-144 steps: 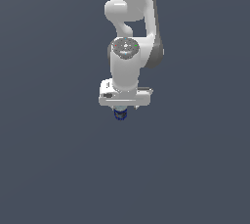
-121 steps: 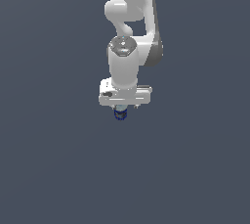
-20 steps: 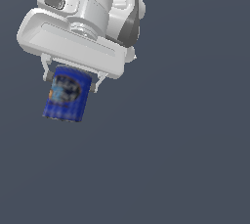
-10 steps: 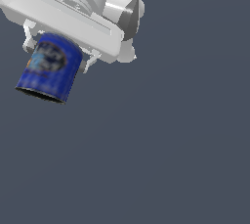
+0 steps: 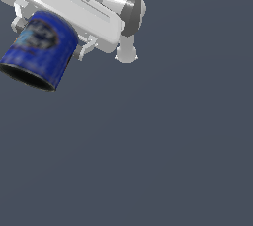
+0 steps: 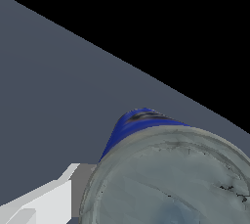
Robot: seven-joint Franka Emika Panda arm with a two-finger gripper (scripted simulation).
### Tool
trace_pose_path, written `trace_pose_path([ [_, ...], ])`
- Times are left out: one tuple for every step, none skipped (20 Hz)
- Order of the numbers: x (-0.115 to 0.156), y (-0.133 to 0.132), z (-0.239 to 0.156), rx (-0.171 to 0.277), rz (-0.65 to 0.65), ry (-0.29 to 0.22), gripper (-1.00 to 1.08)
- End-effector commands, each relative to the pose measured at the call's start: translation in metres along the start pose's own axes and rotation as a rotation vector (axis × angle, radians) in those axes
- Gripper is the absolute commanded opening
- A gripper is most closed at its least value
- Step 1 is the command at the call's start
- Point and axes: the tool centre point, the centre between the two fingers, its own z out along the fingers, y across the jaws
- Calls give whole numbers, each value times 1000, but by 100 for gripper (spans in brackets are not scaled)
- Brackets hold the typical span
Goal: Pick up the object and move it to a goal position.
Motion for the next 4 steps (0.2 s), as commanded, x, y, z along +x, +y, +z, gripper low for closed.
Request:
trace_pose_path([
  [4, 4, -3, -8, 3, 12, -100],
  [5, 4, -3, -9, 3, 13, -100],
  [5, 4, -3, -9, 3, 14, -100],
  [5, 4, -3, -9, 3, 14, -100],
])
